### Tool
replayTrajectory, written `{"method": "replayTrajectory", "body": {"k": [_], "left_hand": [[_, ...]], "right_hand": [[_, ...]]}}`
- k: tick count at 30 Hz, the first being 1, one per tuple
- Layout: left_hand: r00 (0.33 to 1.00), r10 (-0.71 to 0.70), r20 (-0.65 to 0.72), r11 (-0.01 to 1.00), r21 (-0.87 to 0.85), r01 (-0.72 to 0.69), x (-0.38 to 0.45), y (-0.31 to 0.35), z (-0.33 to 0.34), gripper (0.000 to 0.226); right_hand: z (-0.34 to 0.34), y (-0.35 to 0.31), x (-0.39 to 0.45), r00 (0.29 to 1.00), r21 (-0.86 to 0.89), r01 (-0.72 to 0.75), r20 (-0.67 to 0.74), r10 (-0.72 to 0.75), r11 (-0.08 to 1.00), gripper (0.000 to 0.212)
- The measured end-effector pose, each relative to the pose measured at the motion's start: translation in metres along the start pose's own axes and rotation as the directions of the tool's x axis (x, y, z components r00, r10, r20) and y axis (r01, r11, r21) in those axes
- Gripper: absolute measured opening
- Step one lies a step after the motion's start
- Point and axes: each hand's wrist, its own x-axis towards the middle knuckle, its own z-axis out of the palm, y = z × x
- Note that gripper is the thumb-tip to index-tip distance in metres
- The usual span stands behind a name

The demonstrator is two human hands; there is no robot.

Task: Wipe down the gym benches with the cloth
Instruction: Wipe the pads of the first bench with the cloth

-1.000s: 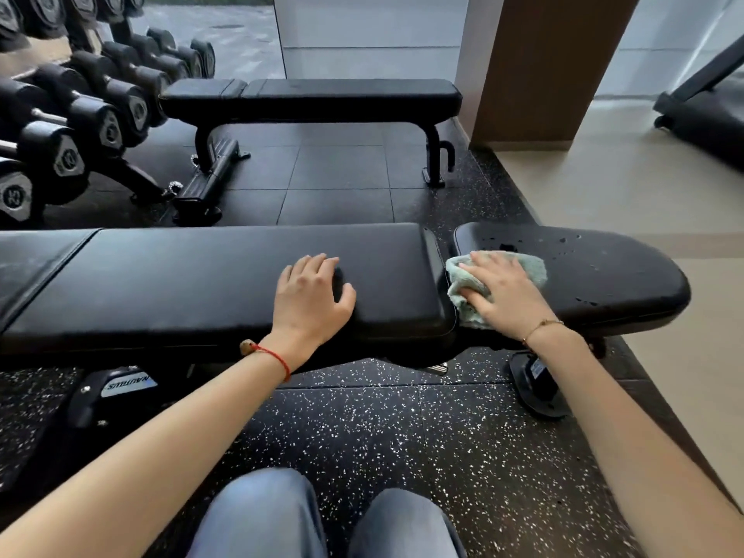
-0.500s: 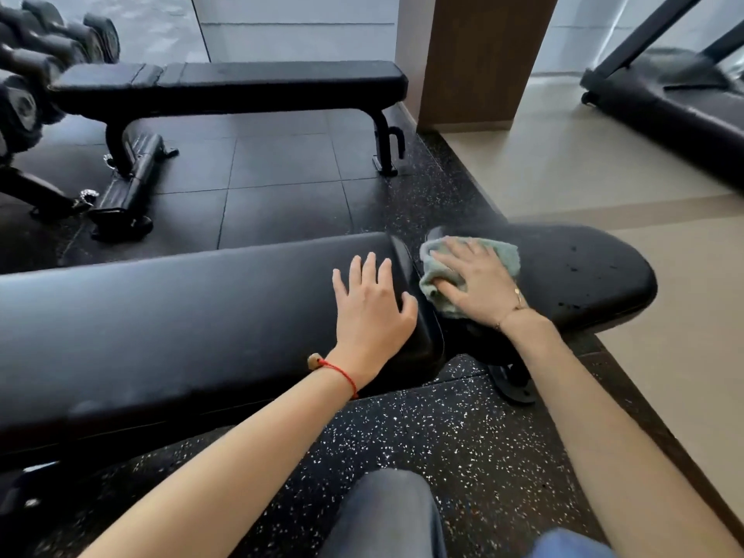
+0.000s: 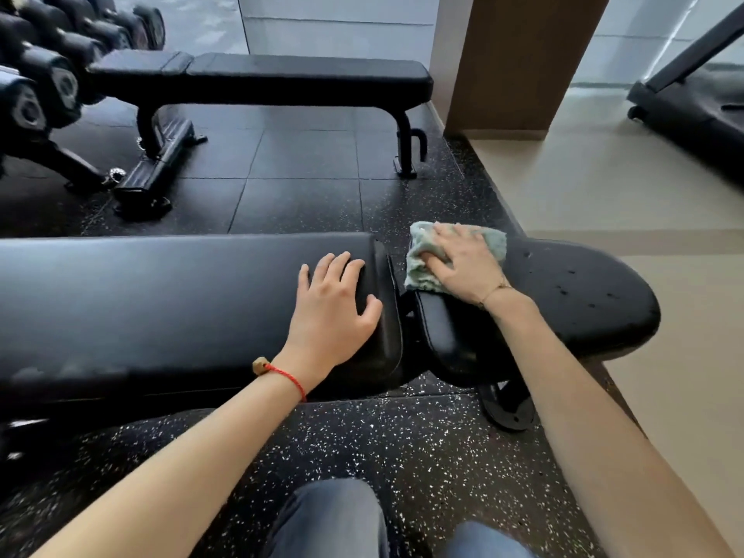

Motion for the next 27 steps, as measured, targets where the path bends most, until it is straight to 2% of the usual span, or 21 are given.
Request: {"method": "replayTrajectory", "body": {"k": [3,6,8,10,12,14,17,19,20,22,24,27], "left_hand": [[1.000,-0.014,0.007,1.000,-0.010,0.014,-0.002,0.002,-0.003,0.061],[0.999,-0.031,0.022,0.999,0.013,0.030,-0.003,0.002,-0.006,0.061],[0.997,-0.058,0.044,0.996,0.072,0.055,-0.004,0.006,-0.008,0.063],[0.994,-0.099,0.054,0.989,0.112,0.093,-0.005,0.014,-0.007,0.064],[0.986,-0.158,0.059,0.982,0.110,0.150,-0.007,0.026,-0.005,0.058],[0.977,-0.205,0.066,0.972,0.132,0.195,-0.012,0.036,-0.001,0.057],[0.976,-0.217,0.026,0.968,0.137,0.211,-0.016,0.040,0.004,0.055],[0.976,-0.219,-0.008,0.969,0.114,0.219,-0.016,0.038,0.007,0.054],[0.976,-0.217,-0.019,0.970,0.110,0.217,-0.015,0.037,0.008,0.053],[0.977,-0.210,-0.029,0.971,0.106,0.212,-0.014,0.035,0.010,0.056],[0.977,-0.207,-0.046,0.972,0.105,0.211,-0.013,0.033,0.012,0.063],[0.978,-0.197,-0.062,0.974,0.106,0.203,-0.013,0.032,0.013,0.059]], "right_hand": [[-0.005,-0.004,-0.057,0.966,0.055,0.259,-0.002,-0.260,0.964,0.064],[-0.017,0.019,-0.129,0.928,0.136,0.368,0.001,-0.372,0.920,0.058],[-0.027,0.050,-0.140,0.949,0.158,0.316,-0.034,-0.314,0.936,0.056],[-0.030,0.075,-0.110,0.978,0.116,0.207,-0.049,-0.203,0.971,0.057],[-0.029,0.079,-0.065,0.996,0.040,0.090,0.003,-0.090,0.995,0.056],[-0.022,0.062,-0.040,0.998,-0.029,0.053,0.048,-0.051,0.998,0.054],[-0.019,0.038,-0.065,0.956,-0.008,0.285,0.070,-0.284,0.958,0.054],[-0.026,0.049,-0.111,0.903,0.062,0.423,0.058,-0.426,0.904,0.060],[-0.028,0.063,-0.129,0.890,0.096,0.448,0.042,-0.453,0.889,0.062],[-0.035,0.099,-0.137,0.914,0.110,0.403,0.010,-0.407,0.908,0.061],[-0.040,0.128,-0.113,0.959,0.100,0.285,-0.020,-0.284,0.953,0.054],[-0.038,0.119,-0.052,0.993,0.035,0.114,0.024,-0.114,0.993,0.054]]}}
